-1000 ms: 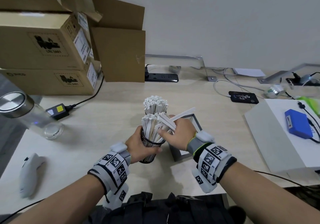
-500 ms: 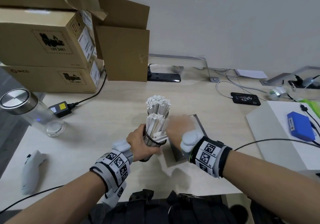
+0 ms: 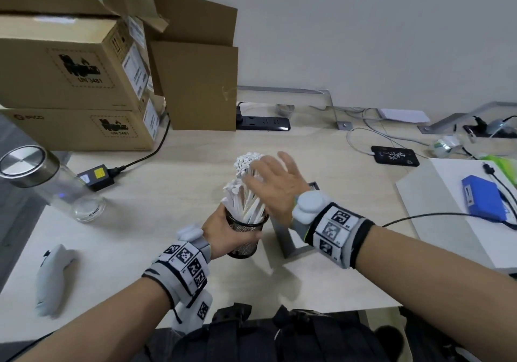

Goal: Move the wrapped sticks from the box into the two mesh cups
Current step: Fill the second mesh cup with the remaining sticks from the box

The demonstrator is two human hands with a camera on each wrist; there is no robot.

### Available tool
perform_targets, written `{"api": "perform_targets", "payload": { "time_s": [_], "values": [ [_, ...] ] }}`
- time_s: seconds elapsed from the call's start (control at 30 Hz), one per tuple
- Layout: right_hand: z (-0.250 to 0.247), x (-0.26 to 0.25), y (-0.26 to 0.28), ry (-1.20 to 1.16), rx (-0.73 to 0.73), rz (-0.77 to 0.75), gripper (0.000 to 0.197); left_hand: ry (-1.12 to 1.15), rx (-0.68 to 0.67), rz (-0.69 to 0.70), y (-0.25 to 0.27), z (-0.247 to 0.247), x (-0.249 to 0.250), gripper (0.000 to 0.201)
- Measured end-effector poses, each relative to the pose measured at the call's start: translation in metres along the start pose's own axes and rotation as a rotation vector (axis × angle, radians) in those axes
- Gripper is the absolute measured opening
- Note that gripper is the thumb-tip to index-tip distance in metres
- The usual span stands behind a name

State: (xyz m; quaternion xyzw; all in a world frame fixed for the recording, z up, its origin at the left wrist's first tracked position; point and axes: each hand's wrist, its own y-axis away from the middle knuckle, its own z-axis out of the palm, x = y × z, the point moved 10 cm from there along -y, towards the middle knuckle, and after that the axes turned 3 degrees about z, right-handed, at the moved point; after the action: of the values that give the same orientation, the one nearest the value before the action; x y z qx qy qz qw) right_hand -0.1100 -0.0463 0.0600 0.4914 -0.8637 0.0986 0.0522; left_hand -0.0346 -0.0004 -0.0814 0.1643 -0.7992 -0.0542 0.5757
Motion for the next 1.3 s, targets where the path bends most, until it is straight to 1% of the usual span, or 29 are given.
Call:
{"api": "perform_targets", "payload": {
  "time_s": [0.07,0.1,0.17,0.23,0.27,0.3,0.37,0.4,0.43,0.47,0.5,0.53,0.57,0.6,0.63,0.67,0.77,0.8,0.83,0.87,0.9,0.93,0.97,1.0,1.07,1.13,1.17,1.23,1.3],
  "values": [
    [0.004,0.03,0.002,-0.215,0.01,0.157,0.076,0.036,0.038,0.016,-0.001,-0.005,0.002,0.098],
    [0.007,0.043,0.005,-0.373,0.036,0.251,0.081,0.057,0.061,0.027,-0.001,-0.009,0.003,0.097],
    [0.024,0.069,0.018,-0.809,0.081,0.505,0.078,0.095,0.101,0.04,0.0,-0.016,0.006,0.093],
    [0.043,0.077,0.032,-1.207,0.085,0.749,0.074,0.1,0.125,0.027,-0.001,-0.018,0.006,0.089],
    [0.046,0.073,0.035,-1.329,0.086,0.795,0.078,0.081,0.133,0.026,0.0,-0.017,0.008,0.088],
    [0.045,0.064,0.034,-1.392,0.071,0.791,0.088,0.047,0.133,0.016,-0.001,-0.014,0.006,0.087],
    [0.041,0.038,0.026,-1.344,-0.007,0.705,0.117,-0.06,0.121,0.022,0.001,-0.008,0.011,0.086],
    [0.041,0.026,0.023,-1.274,-0.042,0.674,0.127,-0.117,0.102,0.051,0.002,-0.001,0.016,0.084],
    [0.041,0.017,0.021,-1.202,-0.052,0.666,0.131,-0.148,0.082,0.094,0.003,0.006,0.025,0.079],
    [0.042,0.014,0.02,-1.129,-0.015,0.675,0.126,-0.169,0.071,0.126,0.005,0.009,0.033,0.071],
    [0.043,0.015,0.019,-1.065,0.056,0.692,0.11,-0.202,0.081,0.146,0.006,0.01,0.039,0.063],
    [0.041,0.019,0.021,-1.011,0.155,0.706,0.083,-0.224,0.096,0.147,0.007,0.009,0.041,0.055],
    [0.039,0.022,0.022,-0.974,0.251,0.71,0.056,-0.206,0.107,0.132,0.008,0.006,0.038,0.055],
    [0.036,0.025,0.023,-0.955,0.322,0.701,0.037,-0.158,0.111,0.119,0.01,0.004,0.038,0.058],
    [0.037,0.025,0.023,-0.955,0.356,0.679,0.033,-0.136,0.122,0.106,0.008,0.003,0.031,0.061],
    [0.037,0.022,0.021,-0.945,0.345,0.634,0.036,-0.115,0.138,0.103,0.009,0.001,0.03,0.062],
    [0.039,0.01,0.019,-0.874,0.264,0.456,0.064,-0.081,0.153,0.11,0.007,-0.001,0.022,0.056],
    [0.041,0.014,0.023,-0.884,0.256,0.462,0.069,-0.039,0.161,0.093,0.006,-0.004,0.017,0.059],
    [0.048,0.026,0.03,-0.917,0.266,0.517,0.068,-0.01,0.179,0.066,0.006,-0.009,0.011,0.065],
    [0.056,0.043,0.04,-0.941,0.272,0.625,0.063,0.01,0.204,0.047,0.005,-0.015,0.005,0.073],
    [0.079,0.064,0.051,-0.952,0.213,0.766,0.06,0.001,0.215,0.036,0.004,-0.019,-0.001,0.08],
    [0.106,0.082,0.064,-0.912,0.056,0.913,0.061,0.0,0.222,0.028,0.004,-0.02,-0.005,0.083],
    [0.132,0.093,0.079,-0.851,-0.148,1.031,0.065,-0.011,0.228,0.026,0.004,-0.022,-0.008,0.083],
    [0.156,0.099,0.095,-0.788,-0.337,1.11,0.071,-0.009,0.227,0.026,0.005,-0.023,-0.008,0.082],
    [0.187,0.104,0.115,-0.699,-0.566,1.172,0.077,-0.015,0.215,0.022,0.006,-0.02,-0.011,0.081],
    [0.204,0.101,0.121,-0.625,-0.689,1.164,0.087,-0.02,0.195,0.022,0.007,-0.014,-0.014,0.081],
    [0.207,0.101,0.12,-0.601,-0.715,1.151,0.092,-0.018,0.185,0.024,0.008,-0.012,-0.014,0.082],
    [0.211,0.101,0.118,-0.627,-0.731,1.143,0.096,-0.023,0.156,0.027,0.009,-0.006,-0.015,0.084],
    [0.206,0.105,0.108,-0.654,-0.693,1.115,0.101,-0.023,0.14,0.032,0.01,-0.004,-0.014,0.084]
  ]
}}
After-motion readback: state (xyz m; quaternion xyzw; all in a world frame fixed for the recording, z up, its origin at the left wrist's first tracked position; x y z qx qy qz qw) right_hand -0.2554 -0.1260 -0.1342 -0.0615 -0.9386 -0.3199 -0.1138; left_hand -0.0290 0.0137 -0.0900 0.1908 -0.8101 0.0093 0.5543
